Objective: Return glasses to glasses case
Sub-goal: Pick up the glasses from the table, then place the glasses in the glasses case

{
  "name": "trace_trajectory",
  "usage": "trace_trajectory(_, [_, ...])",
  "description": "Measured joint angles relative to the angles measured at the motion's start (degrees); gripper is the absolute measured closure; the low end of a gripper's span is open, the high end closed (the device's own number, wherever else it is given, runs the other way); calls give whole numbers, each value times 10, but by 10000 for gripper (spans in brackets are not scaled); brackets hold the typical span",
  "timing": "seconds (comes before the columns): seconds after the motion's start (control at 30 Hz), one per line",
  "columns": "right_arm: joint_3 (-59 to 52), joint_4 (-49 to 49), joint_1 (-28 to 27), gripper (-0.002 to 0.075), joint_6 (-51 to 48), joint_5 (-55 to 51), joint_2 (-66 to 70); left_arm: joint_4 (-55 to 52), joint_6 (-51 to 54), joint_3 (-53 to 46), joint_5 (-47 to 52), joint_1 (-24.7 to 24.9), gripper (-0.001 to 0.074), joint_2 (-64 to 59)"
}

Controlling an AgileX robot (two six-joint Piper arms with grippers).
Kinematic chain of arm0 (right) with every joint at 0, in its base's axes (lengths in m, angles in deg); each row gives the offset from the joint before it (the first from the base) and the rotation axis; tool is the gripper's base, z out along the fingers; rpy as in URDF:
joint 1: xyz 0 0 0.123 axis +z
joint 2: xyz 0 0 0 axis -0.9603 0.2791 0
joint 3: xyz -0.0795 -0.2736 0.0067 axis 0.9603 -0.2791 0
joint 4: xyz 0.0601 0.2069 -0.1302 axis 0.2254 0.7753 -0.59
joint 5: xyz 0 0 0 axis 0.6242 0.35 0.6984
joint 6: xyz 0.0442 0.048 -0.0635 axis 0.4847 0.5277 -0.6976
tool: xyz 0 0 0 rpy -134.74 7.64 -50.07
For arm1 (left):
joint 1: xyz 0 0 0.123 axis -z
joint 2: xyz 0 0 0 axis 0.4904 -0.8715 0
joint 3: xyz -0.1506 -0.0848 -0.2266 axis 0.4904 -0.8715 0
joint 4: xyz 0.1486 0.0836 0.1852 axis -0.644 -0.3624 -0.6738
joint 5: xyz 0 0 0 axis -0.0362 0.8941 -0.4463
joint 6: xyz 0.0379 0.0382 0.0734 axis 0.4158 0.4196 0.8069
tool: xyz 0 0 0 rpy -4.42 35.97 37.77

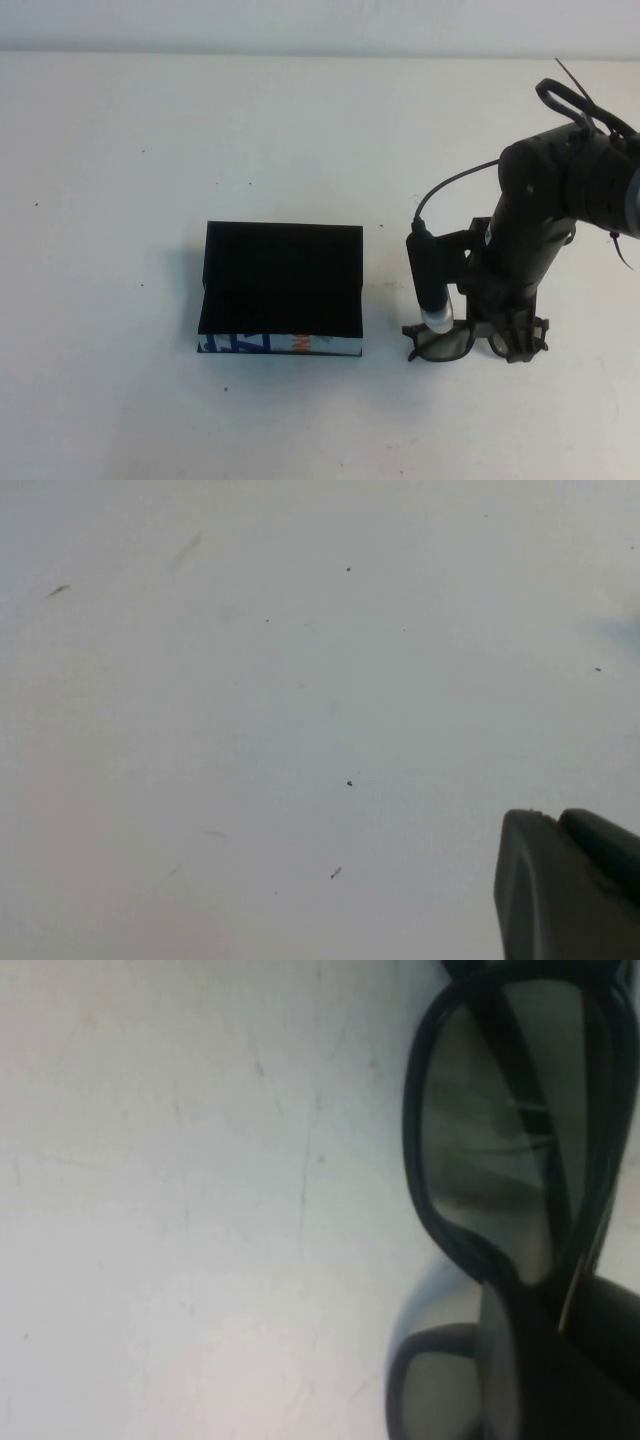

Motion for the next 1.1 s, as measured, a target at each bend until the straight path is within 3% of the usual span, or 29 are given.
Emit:
trace_trajectory(0.5, [3, 2, 0, 715, 3, -23, -10, 0, 0, 0, 0, 0, 739, 0])
trace_trajectory(0.8, [3, 2, 0, 723, 71, -96, -95, 0, 0, 0, 1, 0, 739, 0])
trace_trajectory(1.1, [39, 0, 75, 725, 110, -154, -153, 0, 0, 0, 1, 0, 739, 0])
